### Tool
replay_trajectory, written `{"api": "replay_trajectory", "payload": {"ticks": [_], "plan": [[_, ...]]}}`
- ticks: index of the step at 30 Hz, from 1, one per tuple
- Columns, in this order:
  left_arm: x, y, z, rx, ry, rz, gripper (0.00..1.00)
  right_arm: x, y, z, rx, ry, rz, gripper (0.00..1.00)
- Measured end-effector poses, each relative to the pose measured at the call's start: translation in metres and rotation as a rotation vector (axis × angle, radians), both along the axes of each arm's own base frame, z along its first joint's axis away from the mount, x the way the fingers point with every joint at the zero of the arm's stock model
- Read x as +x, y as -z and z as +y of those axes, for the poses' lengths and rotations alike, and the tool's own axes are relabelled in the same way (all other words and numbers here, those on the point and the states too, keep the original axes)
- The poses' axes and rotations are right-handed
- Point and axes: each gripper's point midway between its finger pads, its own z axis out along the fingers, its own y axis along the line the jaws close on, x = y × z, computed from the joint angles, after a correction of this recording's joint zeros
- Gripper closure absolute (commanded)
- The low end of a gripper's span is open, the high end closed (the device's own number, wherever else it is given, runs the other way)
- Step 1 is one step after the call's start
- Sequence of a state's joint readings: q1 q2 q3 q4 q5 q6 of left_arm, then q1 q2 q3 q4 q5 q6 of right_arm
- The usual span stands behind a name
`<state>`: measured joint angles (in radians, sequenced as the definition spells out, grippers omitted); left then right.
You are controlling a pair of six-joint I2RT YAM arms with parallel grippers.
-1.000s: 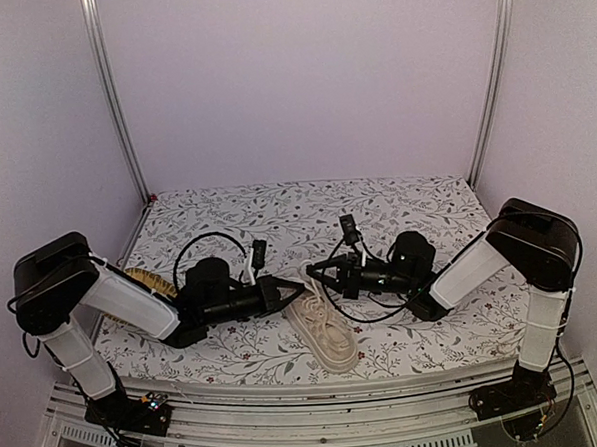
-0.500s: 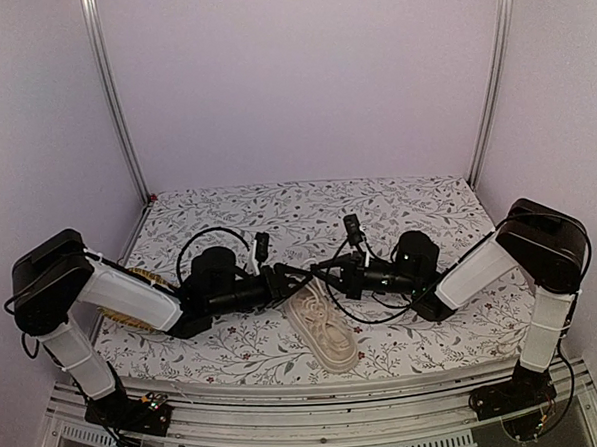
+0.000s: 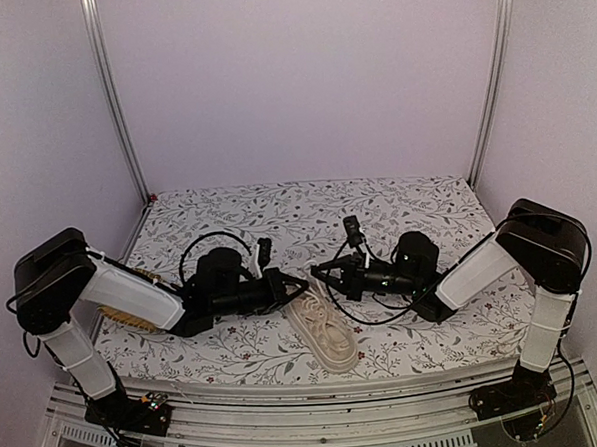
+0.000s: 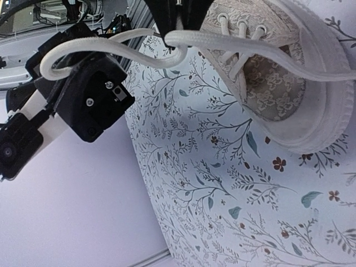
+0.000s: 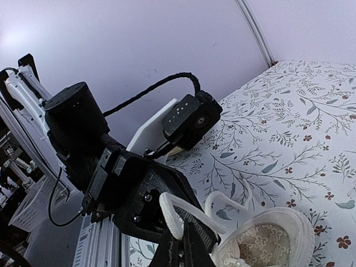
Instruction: Tie the shoes
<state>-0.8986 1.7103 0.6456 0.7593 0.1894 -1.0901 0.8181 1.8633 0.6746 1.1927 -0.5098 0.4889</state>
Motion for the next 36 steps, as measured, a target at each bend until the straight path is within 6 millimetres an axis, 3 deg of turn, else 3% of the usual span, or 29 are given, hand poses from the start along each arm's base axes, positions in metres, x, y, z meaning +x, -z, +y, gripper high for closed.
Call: {"api": "replay_trajectory", "payload": {"ticks": [8, 15, 32, 36], "plan": [[-0.005, -0.024, 0.005, -0.001, 0.022, -0.07, 1.0, 0.0, 0.0, 0.01, 0.003, -0.03, -0.003, 0.98], [-0.009, -0.014, 0.006, 0.07, 0.056, -0.079, 1.0, -0.008, 0.025, 0.016, -0.045, -0.065, 0.033, 0.98], [-0.009, -0.005, 0.007, 0.15, 0.074, -0.081, 1.0, -0.017, 0.044, 0.015, -0.108, -0.099, 0.02, 0.98], [-0.007, -0.012, 0.007, 0.138, 0.07, -0.094, 1.0, -0.024, 0.057, 0.012, -0.145, -0.109, 0.041, 0.98]]}}
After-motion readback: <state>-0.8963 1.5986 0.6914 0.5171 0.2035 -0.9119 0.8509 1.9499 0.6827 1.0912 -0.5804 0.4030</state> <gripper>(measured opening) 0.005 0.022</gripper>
